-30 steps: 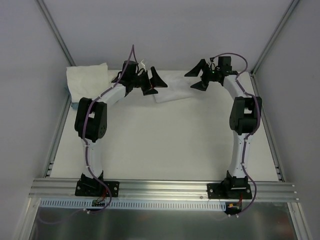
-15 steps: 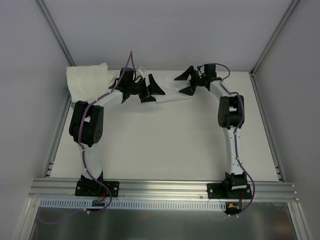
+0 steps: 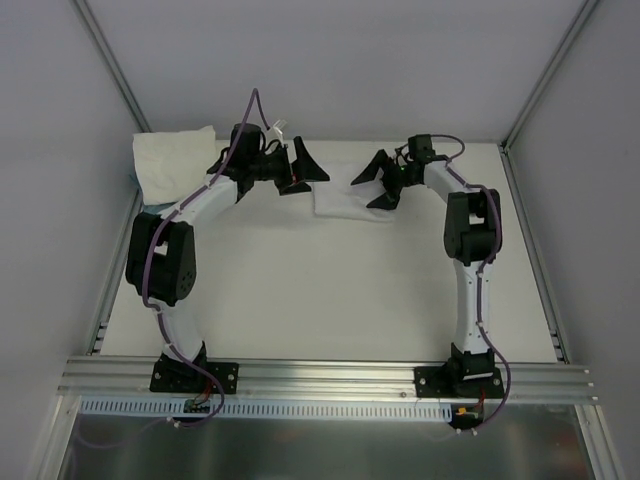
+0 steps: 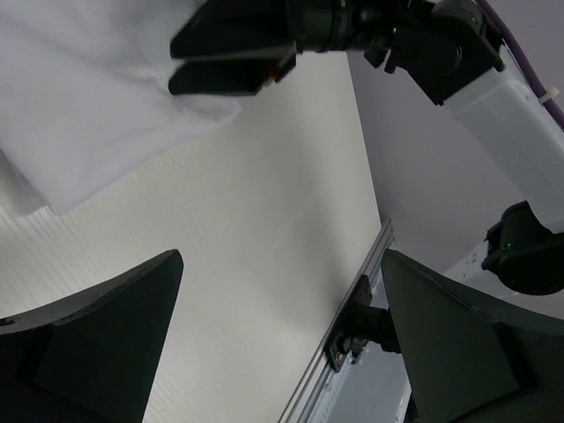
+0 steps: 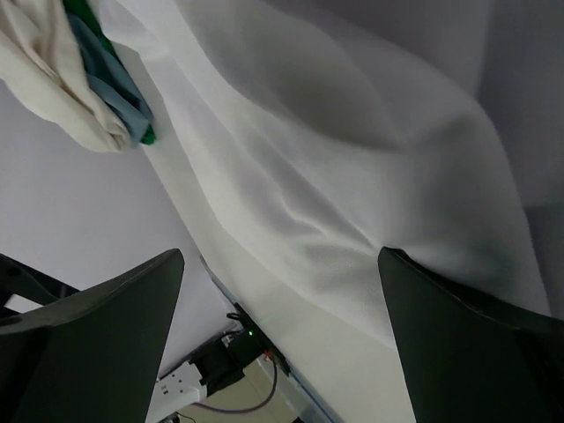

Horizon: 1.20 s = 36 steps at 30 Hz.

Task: Fold and stack the t-shirts
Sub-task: Fold the long partially folded tshirt into a neat square, then smooth out wrinkles on the folded tshirt

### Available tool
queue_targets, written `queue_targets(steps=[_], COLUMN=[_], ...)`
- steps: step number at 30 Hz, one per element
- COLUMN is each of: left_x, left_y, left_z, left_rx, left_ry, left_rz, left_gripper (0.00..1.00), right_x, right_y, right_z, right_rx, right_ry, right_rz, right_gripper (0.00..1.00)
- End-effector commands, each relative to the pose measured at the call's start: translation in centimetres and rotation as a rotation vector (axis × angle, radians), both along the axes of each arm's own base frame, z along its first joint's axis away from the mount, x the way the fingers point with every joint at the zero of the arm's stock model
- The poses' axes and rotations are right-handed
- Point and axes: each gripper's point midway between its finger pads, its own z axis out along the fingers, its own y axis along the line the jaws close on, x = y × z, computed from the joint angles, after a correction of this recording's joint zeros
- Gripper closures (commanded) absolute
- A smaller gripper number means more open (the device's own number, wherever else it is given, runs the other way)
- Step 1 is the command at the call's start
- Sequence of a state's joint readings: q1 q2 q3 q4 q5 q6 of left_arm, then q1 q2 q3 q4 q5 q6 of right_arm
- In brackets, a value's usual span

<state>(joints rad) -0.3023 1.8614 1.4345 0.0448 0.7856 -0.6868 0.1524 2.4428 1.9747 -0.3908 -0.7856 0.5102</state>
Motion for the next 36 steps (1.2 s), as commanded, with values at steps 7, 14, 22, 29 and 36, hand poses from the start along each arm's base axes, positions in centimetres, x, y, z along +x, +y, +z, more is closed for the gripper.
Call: queue_targets(steps=[7, 14, 22, 29, 36], left_x=[-1.2, -1.7, -1.0, -0.5, -0.7], left_y=[0.0, 0.5, 0.0, -0.3, -0.4], left_z=[5.9, 5.4, 4.7, 4.8, 4.3], left_rx=[-0.035, -0.032, -0.048, -0.064, -0.066], left_ry=[-0.139, -0.126, -0.107, -0.105, -0.094], left_rz=[-0.047, -0.057, -0.077, -0.083, -0.094], left_gripper=[0.01, 0.02, 0.01, 0.01, 0.01], right_x=[-15.8, -20.0, -15.5, -12.8, -12.6], right_y=[-3.7, -4.7, -6.1, -9.9, -12.2], right_z=[-2.0, -1.0, 9.0, 12.9, 8.2], right_rx=[-0.257, -0.293, -0.342, -0.412, -0.452], right_ry=[0.218, 0.188, -0.078, -0.175, -0.092], right_rz=[0.175, 0.209, 0.133, 0.082, 0.080], right_gripper=[0.01, 0.01, 0.01, 0.01, 0.03])
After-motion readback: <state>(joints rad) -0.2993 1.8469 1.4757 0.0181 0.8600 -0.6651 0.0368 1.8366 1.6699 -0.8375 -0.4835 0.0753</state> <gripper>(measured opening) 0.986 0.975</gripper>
